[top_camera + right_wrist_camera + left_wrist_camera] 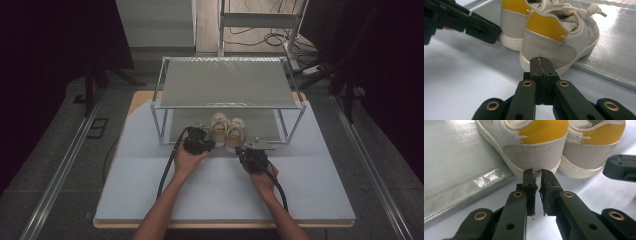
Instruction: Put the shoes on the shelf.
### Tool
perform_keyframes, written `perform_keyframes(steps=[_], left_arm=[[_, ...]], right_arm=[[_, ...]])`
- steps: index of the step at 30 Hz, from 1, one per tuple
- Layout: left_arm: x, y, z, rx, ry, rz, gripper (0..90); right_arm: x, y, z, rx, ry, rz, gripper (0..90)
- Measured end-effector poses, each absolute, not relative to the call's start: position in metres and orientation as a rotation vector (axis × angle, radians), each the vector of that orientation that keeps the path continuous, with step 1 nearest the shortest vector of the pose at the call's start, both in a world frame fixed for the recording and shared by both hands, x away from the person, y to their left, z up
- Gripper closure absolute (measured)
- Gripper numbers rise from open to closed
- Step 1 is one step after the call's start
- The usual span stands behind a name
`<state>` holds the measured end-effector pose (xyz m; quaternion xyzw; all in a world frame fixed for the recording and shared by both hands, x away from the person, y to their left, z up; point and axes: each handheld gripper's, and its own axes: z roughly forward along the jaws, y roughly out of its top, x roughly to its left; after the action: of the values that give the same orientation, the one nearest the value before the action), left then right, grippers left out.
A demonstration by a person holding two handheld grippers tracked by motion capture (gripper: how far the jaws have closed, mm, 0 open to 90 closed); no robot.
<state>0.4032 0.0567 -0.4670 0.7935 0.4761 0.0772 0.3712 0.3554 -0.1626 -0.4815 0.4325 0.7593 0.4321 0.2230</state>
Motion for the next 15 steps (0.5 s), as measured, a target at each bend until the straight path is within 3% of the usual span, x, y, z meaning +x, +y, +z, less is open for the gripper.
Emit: perform_keyframes(steps=[15], left_arm=[[0.403,0.055,-0.467,2.034,1.223,0.199,81.2]], right_arm=[[0.379,-0.171,-0.475,1.234,2.016,1.122,89.8]])
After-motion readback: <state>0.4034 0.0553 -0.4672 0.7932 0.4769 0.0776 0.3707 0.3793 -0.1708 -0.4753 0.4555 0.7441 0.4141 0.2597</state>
